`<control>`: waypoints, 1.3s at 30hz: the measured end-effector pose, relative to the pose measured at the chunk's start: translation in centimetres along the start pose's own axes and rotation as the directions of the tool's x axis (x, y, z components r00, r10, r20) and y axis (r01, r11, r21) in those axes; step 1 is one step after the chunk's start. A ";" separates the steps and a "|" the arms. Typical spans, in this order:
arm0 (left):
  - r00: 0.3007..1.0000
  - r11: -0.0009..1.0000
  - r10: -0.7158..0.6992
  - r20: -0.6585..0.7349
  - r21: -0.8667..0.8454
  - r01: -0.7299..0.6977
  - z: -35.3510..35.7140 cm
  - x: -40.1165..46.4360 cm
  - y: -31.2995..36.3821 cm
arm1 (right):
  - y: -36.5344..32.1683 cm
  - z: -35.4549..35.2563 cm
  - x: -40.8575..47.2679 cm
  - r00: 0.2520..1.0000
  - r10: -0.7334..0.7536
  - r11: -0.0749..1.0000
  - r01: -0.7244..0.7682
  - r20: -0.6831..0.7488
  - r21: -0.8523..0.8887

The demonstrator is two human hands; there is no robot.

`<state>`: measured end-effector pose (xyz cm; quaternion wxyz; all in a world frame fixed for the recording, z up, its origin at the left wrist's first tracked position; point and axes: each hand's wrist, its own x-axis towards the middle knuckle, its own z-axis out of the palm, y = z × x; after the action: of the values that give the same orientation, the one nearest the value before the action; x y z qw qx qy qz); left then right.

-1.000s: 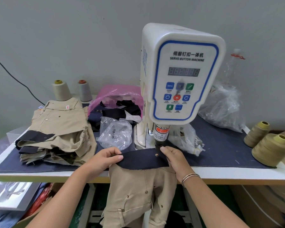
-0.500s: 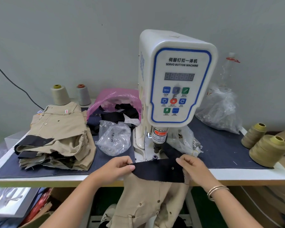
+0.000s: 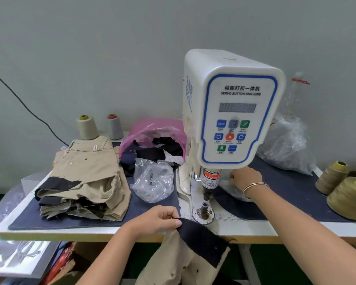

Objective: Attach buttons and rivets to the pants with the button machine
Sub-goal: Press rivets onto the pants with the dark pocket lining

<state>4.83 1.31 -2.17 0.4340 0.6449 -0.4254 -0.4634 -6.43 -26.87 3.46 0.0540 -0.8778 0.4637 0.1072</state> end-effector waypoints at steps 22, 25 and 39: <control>1.000 0.999 -0.030 -0.009 -0.028 0.029 -0.2 0.4 -0.3 | 0.6 3.4 0.9 0.944 -0.185 0.983 0.173 -0.274 -0.069; 1.000 1.000 0.001 -0.032 -0.010 -0.001 -0.1 0.3 -0.4 | 0.6 3.4 0.7 0.949 -0.187 0.982 0.178 -0.255 -0.056; 0.998 0.999 0.036 -0.052 0.016 -0.035 0.1 0.2 -0.4 | 3.0 3.2 -6.8 0.934 0.079 0.386 0.293 -0.347 0.875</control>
<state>4.84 1.25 -2.61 0.4481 0.6524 -0.4290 -0.4353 -13.07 -22.50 1.97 0.4558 -0.7342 0.3886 -0.3197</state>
